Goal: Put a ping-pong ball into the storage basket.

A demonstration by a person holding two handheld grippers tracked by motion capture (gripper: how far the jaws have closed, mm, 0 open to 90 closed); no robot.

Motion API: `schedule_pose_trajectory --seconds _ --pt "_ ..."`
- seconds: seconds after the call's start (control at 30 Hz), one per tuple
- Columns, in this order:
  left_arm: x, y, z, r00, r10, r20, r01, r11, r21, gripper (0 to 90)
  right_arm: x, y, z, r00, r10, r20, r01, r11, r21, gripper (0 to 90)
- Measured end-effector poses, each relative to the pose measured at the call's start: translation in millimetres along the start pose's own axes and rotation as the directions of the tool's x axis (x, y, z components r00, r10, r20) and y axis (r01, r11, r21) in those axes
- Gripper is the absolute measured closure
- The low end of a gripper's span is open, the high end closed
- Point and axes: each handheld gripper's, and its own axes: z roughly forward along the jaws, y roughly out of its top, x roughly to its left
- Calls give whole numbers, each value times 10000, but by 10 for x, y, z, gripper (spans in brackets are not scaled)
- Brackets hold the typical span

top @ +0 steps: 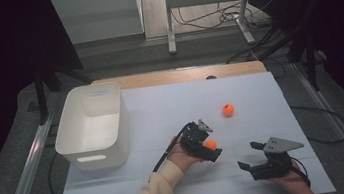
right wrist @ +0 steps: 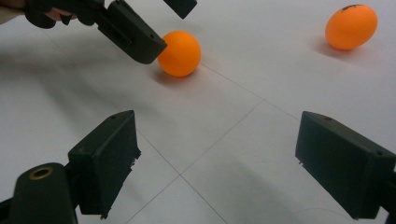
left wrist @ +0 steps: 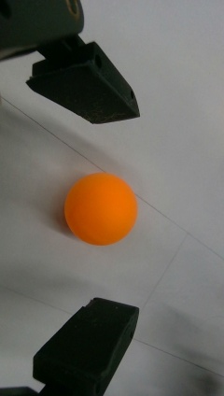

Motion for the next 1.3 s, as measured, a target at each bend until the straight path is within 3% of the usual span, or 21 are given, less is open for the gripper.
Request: schedule_pose_trajectory --seconds 0.5,0.83,0.97,1.2,1.3 --pt "28 -4 155 10000 42 -38 -39 9980 627 84 4 1 -4 10000 -50 3 50 10000 34 136" --pt "6 0 167 10000 46 -40 -44 9979 646 138 2 0 -5 10000 -50 -15 50 10000 0 137" --pt "5 -1 165 9998 80 -161 -68 9973 730 184 3 1 -5 10000 -41 -17 41 10000 -1 136" --pt "1 -11 166 9996 264 -128 -252 9960 857 342 4 2 -9 10000 -74 38 74 10000 36 136" --pt "-9 -13 162 9993 355 -99 -345 9957 860 453 5 1 -9 9999 -100 48 100 9999 51 137"
